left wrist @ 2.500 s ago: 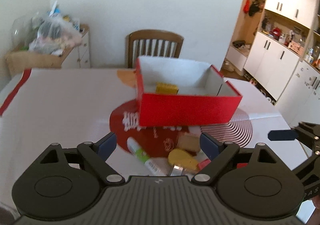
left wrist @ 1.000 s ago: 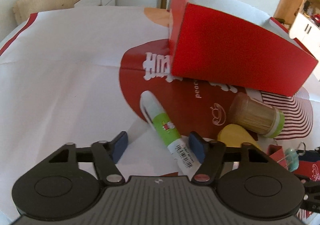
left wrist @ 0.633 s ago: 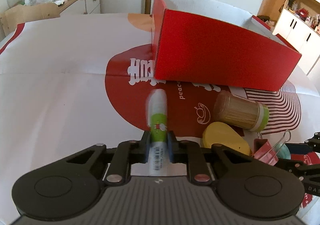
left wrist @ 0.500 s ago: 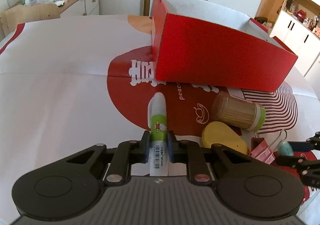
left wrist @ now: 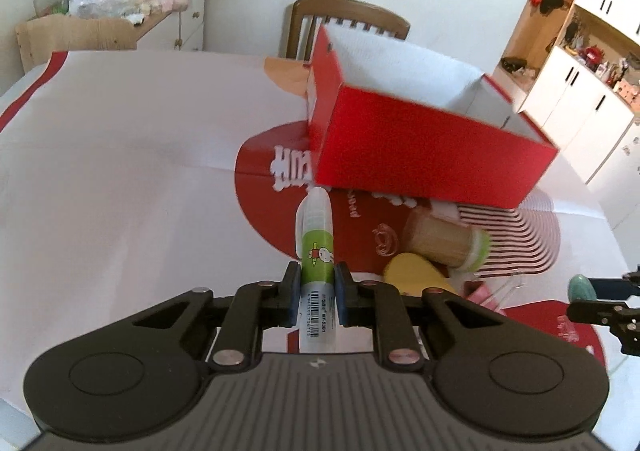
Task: Organize rigid objects
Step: 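Carry the glue stick and teal sharpener into the red box with both tools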
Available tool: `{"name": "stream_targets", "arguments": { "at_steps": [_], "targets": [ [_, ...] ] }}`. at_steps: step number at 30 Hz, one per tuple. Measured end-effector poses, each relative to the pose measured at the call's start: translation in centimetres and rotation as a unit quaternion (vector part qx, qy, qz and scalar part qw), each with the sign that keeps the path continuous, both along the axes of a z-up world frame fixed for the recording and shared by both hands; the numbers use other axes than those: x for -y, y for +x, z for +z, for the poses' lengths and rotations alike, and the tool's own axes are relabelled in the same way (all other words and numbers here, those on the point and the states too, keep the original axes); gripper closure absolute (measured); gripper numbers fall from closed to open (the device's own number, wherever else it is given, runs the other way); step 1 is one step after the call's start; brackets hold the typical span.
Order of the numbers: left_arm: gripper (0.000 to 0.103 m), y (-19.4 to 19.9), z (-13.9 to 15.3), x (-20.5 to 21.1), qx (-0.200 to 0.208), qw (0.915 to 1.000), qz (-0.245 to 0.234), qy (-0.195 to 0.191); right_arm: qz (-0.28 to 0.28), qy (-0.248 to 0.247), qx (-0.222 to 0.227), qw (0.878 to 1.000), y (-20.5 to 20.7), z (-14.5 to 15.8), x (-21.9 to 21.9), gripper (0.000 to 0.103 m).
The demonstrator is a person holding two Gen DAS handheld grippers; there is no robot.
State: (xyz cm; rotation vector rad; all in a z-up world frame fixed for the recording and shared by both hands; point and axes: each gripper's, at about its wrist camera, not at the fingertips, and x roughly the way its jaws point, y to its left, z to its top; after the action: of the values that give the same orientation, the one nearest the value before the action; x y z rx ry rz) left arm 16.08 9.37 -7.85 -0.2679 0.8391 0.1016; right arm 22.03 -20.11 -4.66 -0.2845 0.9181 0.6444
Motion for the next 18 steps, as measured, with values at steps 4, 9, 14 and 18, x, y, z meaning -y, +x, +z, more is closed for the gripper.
{"name": "stream_targets", "arguments": {
  "at_steps": [4, 9, 14, 18],
  "targets": [
    [0.086, -0.4, 2.6, 0.8, 0.017, 0.9997, -0.015, 0.002, 0.007, 0.003, 0.005, 1.0, -0.1, 2.6, -1.1, 0.072],
    [0.086, -0.1, 5.5, 1.6, 0.035, 0.999, -0.027, 0.002, 0.018, 0.004, 0.028, 0.999, 0.5, 5.6, -2.7, 0.072],
    [0.086, 1.4, 8.2, 1.9, 0.057, 0.9976, -0.039, 0.006, 0.026, 0.006, 0.056, 0.998, 1.9, 7.9, -3.9, 0.072],
    [0.086, 3.1, 9.8, 2.1, 0.072, 0.9962, -0.047, 0.013, 0.03, 0.009, 0.071, 0.997, 3.5, 9.1, -4.7, 0.072]
  ]
}}
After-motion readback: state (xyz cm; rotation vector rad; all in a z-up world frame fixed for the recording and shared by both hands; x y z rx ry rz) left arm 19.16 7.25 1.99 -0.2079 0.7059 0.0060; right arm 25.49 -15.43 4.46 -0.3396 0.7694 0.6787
